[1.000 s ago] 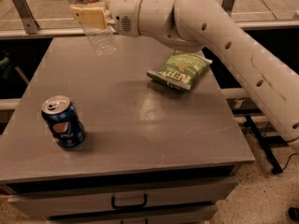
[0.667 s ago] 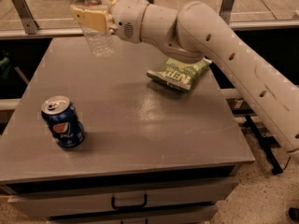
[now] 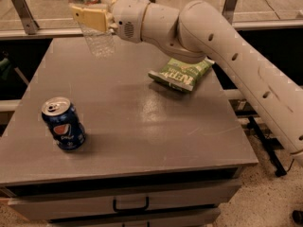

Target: Place water bottle upright

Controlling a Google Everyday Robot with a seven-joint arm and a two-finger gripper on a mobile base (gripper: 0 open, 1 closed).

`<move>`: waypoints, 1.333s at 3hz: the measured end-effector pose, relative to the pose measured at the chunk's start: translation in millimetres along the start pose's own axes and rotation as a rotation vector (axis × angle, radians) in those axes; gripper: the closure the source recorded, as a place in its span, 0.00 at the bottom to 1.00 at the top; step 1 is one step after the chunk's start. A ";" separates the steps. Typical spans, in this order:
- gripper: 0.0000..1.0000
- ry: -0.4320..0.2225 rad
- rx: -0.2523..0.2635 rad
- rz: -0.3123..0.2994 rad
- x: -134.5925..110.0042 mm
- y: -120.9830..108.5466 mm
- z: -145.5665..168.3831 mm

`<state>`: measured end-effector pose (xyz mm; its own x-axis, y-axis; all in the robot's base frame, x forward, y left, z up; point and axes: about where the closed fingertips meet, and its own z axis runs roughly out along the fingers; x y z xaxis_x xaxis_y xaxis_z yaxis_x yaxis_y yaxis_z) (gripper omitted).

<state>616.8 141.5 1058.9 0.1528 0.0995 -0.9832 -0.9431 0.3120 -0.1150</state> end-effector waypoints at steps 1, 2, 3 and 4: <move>1.00 -0.024 -0.047 0.008 32.1 18.5 -7.5; 1.00 -0.037 -0.083 0.009 54.9 30.6 -13.5; 1.00 -0.039 -0.116 0.012 74.1 36.9 -21.2; 1.00 -0.068 -0.136 0.021 84.0 40.8 -24.8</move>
Offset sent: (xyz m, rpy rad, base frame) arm -0.0337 -0.0030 -0.0925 0.0341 -0.0178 0.1253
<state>583.8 139.2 968.2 0.1482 0.1695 -0.9743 -0.9769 0.1787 -0.1175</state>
